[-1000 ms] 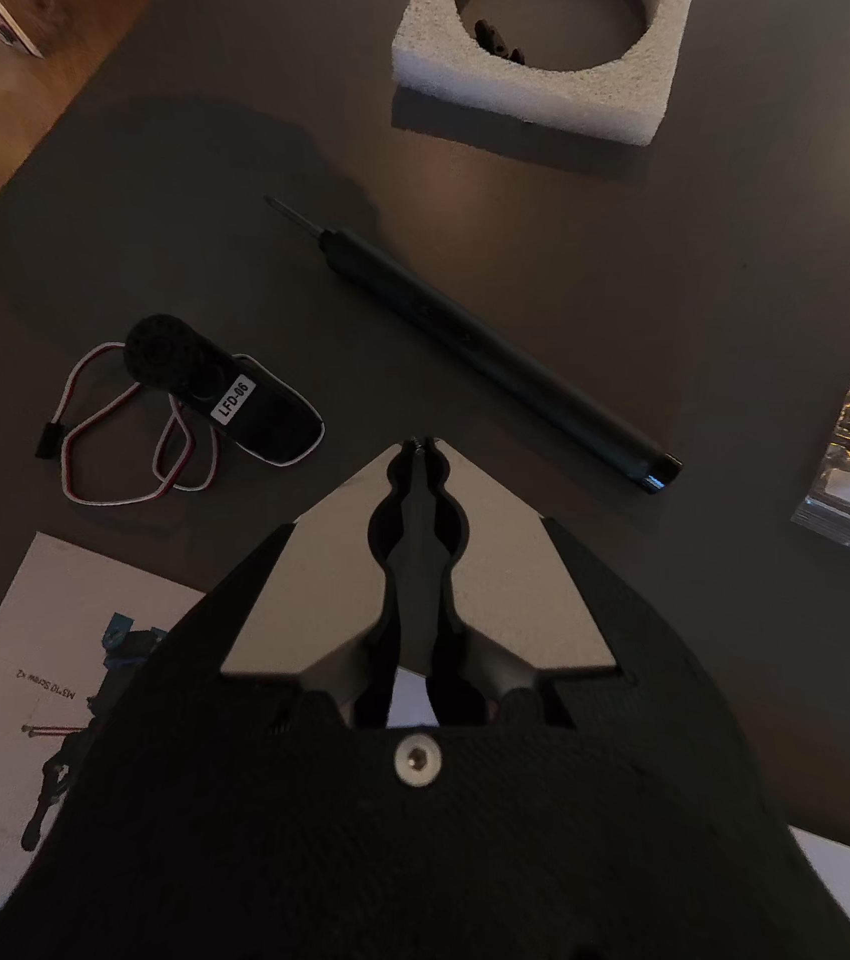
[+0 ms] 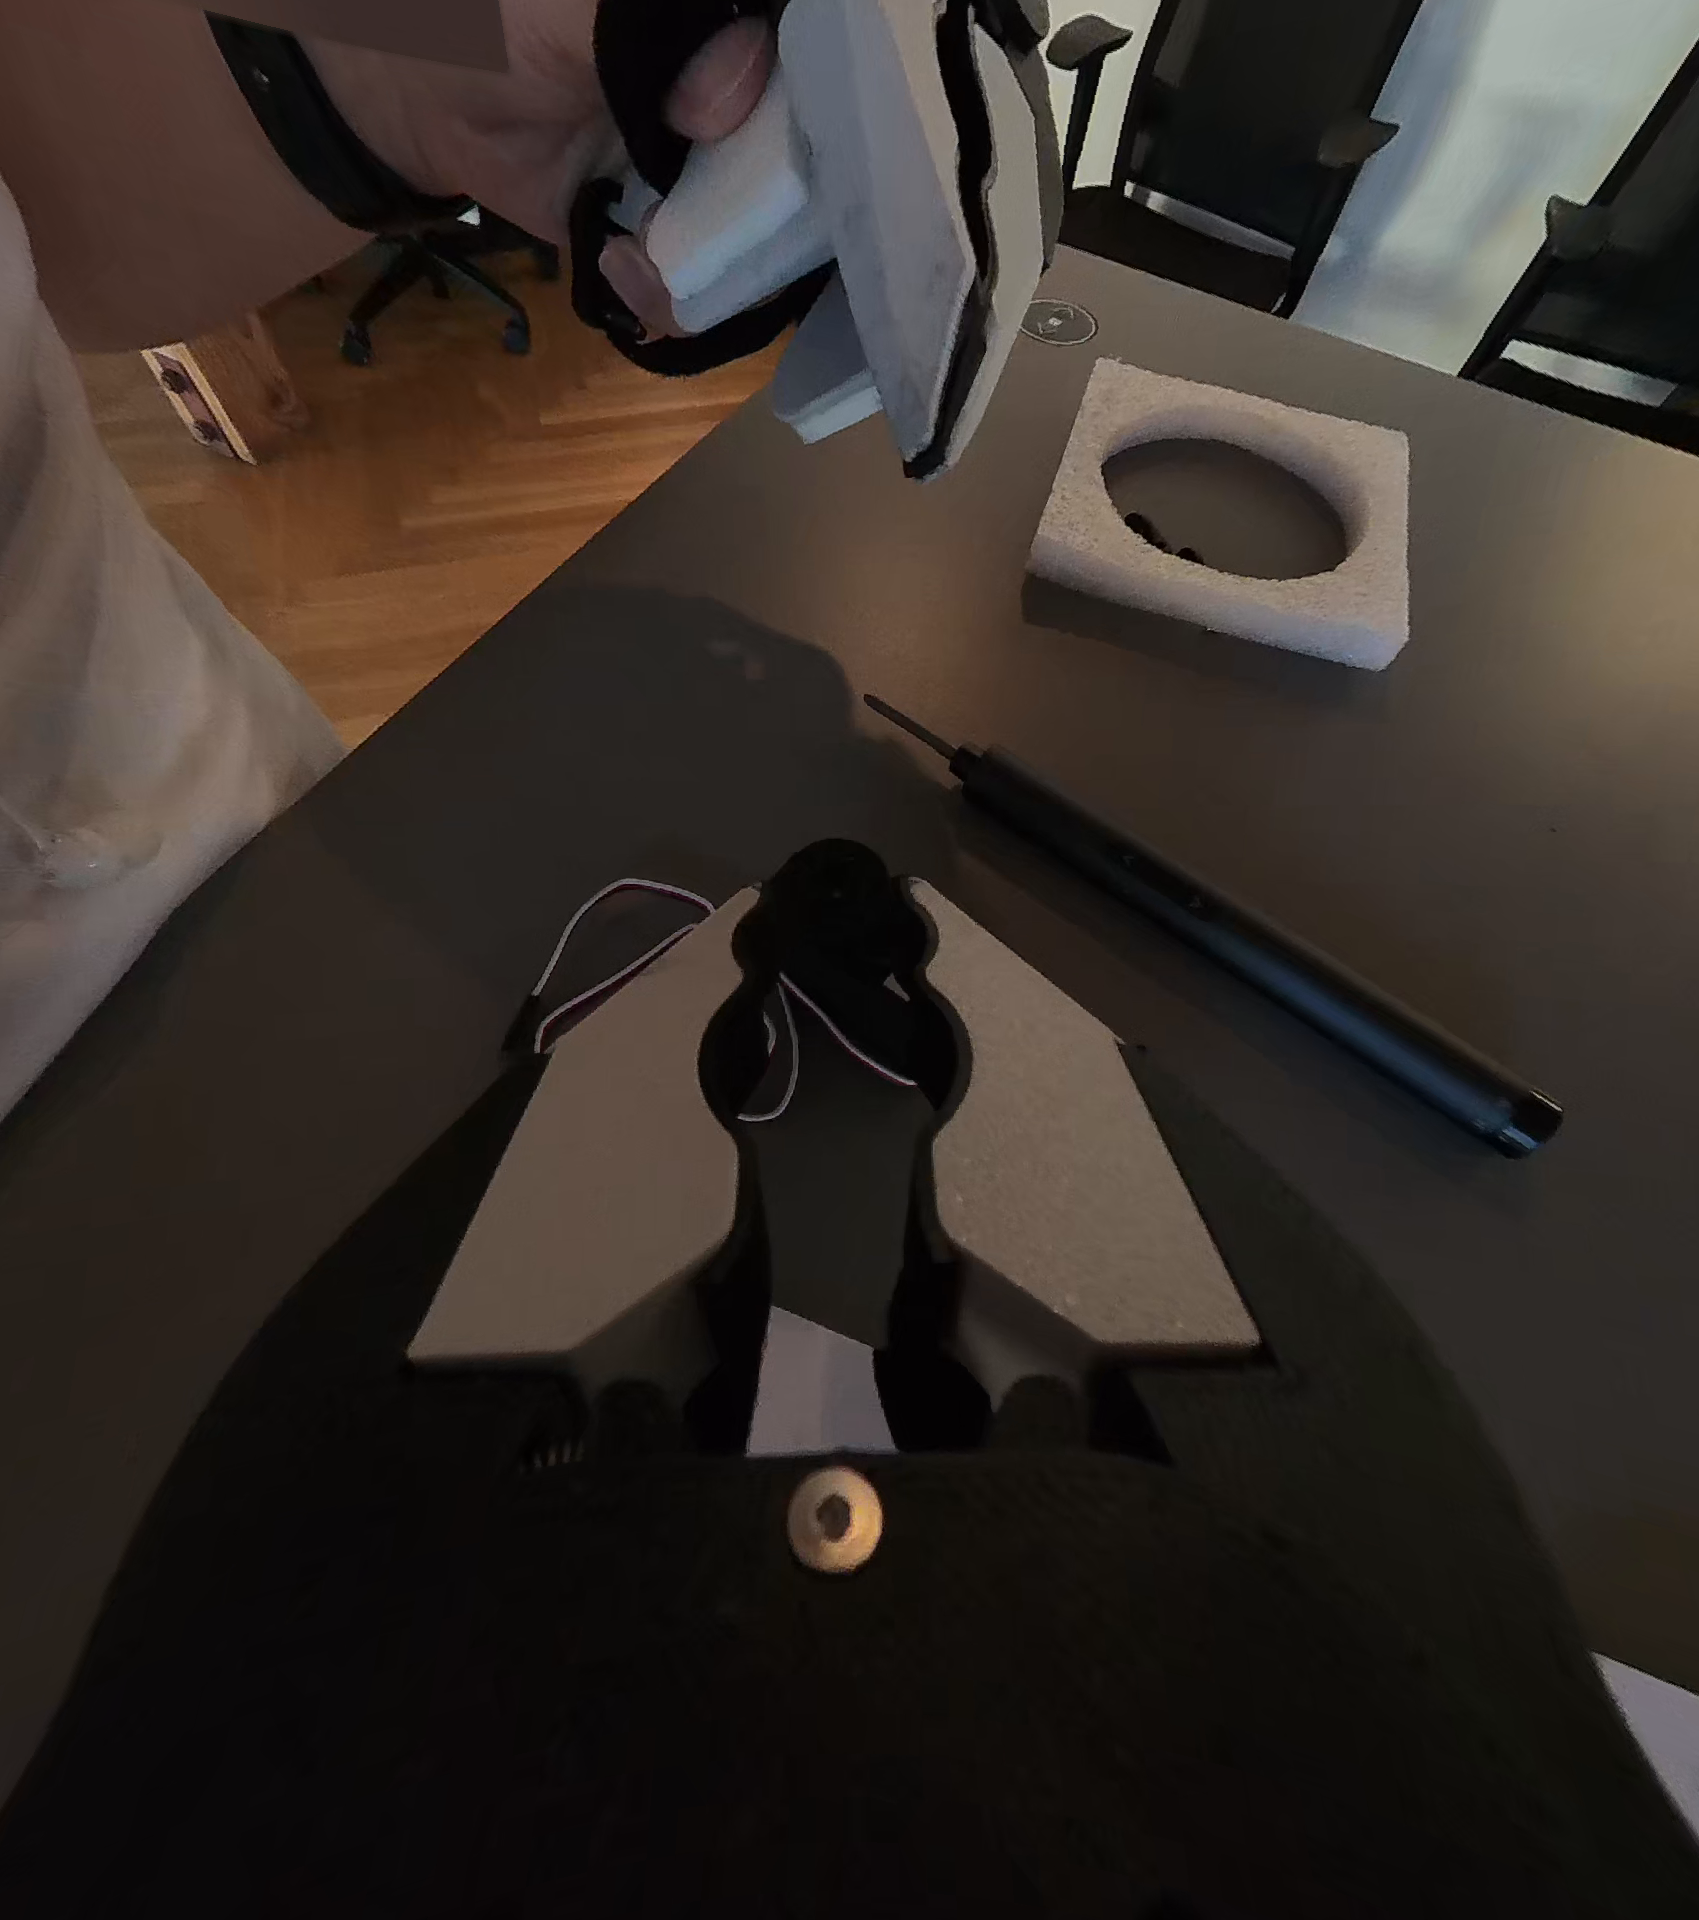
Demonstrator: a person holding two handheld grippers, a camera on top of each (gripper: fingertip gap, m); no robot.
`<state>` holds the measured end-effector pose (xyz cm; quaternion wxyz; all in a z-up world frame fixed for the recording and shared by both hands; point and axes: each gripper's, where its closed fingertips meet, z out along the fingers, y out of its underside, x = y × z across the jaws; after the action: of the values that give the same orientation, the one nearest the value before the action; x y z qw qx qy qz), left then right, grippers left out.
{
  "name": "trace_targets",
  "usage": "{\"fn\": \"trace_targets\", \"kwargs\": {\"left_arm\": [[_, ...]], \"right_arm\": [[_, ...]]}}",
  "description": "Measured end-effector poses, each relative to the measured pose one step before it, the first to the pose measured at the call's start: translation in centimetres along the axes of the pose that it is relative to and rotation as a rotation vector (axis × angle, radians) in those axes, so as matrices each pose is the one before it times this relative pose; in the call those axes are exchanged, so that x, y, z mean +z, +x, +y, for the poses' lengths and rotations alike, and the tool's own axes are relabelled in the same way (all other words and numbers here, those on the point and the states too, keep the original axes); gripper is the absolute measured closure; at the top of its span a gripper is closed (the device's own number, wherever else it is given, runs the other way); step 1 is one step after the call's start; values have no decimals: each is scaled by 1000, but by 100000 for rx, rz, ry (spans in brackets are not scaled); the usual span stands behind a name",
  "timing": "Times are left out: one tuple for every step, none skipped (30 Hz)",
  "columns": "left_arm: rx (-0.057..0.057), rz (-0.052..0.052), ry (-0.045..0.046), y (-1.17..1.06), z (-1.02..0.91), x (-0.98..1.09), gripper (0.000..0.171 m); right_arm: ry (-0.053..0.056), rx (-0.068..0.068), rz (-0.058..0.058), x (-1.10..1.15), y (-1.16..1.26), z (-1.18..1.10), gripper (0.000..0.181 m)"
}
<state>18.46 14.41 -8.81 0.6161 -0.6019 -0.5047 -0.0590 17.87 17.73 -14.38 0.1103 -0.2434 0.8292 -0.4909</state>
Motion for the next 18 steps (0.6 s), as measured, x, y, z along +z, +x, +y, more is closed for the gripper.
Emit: {"fn": "trace_targets", "kwargs": {"left_arm": [[-40,-170,50,-45,0,-45,171],[-124,-34,190,-26,-18,-57,171],[-147,3,331,-35,-50,-58,171],[-110,8,321,-19,-51,-45,171],[-65,36,164,-5,-41,-23,171],[-9,93,-27,6,-19,-1,171],[72,110,-148,24,9,22,171],[118,43,-228,5,19,46,171],[70,4,-289,1,37,52,171],[-12,153,-250,19,47,67,171],[-86,315,-203,37,31,68,171],[-67,280,-169,40,40,60,171],[-26,132,-184,16,42,59,171],[-42,13,-171,0,48,33,171],[-92,39,-119,-15,35,28,171],[-82,96,-41,9,31,20,171],[-56,16,-28,-5,34,8,171],[-9,-78,-25,-17,44,-11,171]], "right_arm": [[159,419,-248,-6,1,3,160],[-8,262,-124,-39,3,2,161],[-78,-270,226,-33,5,1,161],[56,-421,232,-59,1,-56,161],[903,-22,-437,-63,-83,-172,161],[1515,803,-875,-87,-120,-253,161],[1850,1071,-555,-103,-27,-290,162],[1335,845,-146,-76,47,-198,161],[-66,375,217,-38,95,39,161],[-927,-267,403,-3,80,187,161],[-678,-486,140,32,-3,153,161],[-460,-215,-180,54,-65,86,161],[-446,-72,-436,76,-107,106,161],[-22,51,-399,73,-102,41,161],[164,49,-87,76,-35,-1,161],[97,85,-160,65,-34,-10,161],[99,93,-5,47,5,-23,161],[0,77,-70,23,0,-12,161]]}}
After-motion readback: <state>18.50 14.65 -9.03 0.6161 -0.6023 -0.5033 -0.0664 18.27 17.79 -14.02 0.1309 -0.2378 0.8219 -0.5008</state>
